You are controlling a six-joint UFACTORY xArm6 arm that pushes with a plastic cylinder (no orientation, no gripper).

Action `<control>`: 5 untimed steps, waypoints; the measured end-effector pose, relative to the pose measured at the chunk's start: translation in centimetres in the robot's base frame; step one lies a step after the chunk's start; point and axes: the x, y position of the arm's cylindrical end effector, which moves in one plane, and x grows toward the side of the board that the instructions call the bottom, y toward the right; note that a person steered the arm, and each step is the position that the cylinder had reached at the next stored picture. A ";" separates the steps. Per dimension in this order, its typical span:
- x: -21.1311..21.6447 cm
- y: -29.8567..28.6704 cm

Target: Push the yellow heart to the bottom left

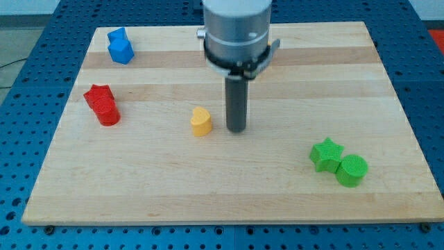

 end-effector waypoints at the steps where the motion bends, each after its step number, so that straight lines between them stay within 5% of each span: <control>1: 3.5 -10.4; 2: 8.5 -21.5; 4: 3.0 -17.4; 5: 3.8 -23.7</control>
